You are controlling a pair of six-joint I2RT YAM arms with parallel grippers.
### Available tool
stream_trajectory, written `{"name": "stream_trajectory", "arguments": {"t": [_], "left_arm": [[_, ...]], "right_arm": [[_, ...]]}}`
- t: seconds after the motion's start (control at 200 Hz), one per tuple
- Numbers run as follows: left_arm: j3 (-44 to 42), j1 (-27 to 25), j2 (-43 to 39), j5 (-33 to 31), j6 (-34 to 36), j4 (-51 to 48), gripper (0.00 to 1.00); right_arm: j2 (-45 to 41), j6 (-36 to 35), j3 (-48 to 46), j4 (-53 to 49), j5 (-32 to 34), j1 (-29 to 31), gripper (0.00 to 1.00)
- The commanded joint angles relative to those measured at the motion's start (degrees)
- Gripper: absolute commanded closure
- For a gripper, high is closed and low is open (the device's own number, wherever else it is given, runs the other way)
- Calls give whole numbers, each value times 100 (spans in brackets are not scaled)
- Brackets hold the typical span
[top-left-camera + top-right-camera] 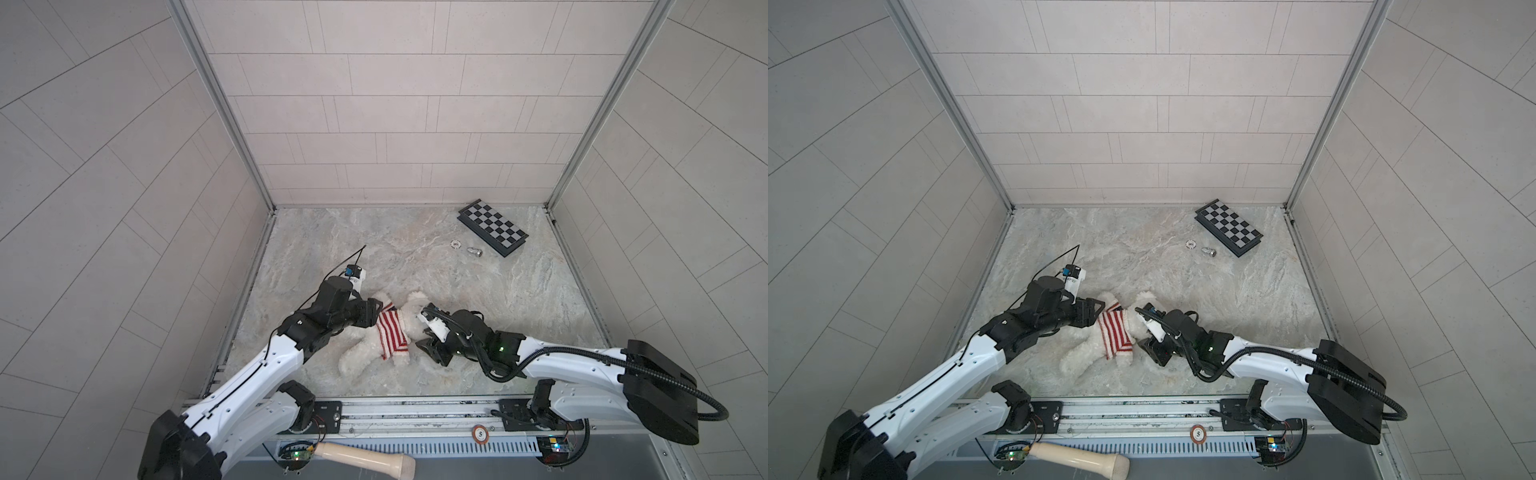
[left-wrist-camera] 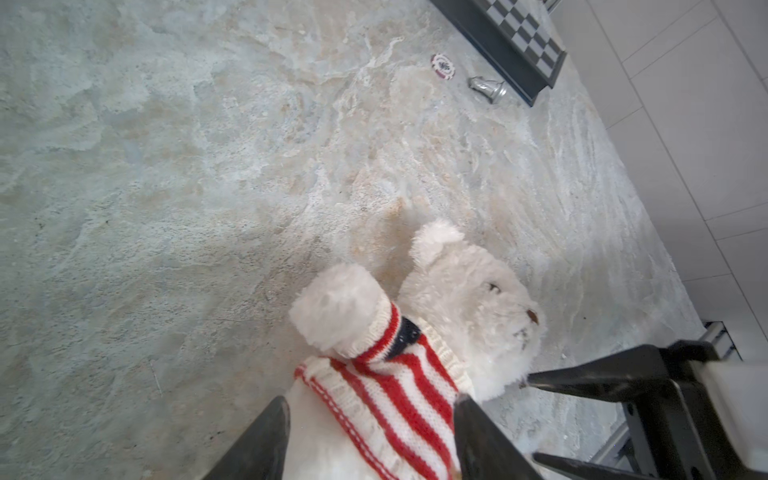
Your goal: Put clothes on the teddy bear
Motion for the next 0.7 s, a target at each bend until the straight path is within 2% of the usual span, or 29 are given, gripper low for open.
{"name": "stream_trajectory", "arguments": {"t": [0.0, 0.31, 0.496, 0.696], "left_arm": [[137, 333, 295, 355, 193, 282, 33], [112, 607, 972, 549, 238, 517, 32], [-73, 606, 975, 678, 172, 592, 33], [-395, 603, 674, 722, 1, 612, 34]], "right_arm": [[0, 133, -86, -68, 105, 9, 48], [227, 196, -161, 2, 236, -31, 50], [346, 200, -172, -22, 413, -171, 52], [559, -6, -55, 41, 233, -646, 52]]}}
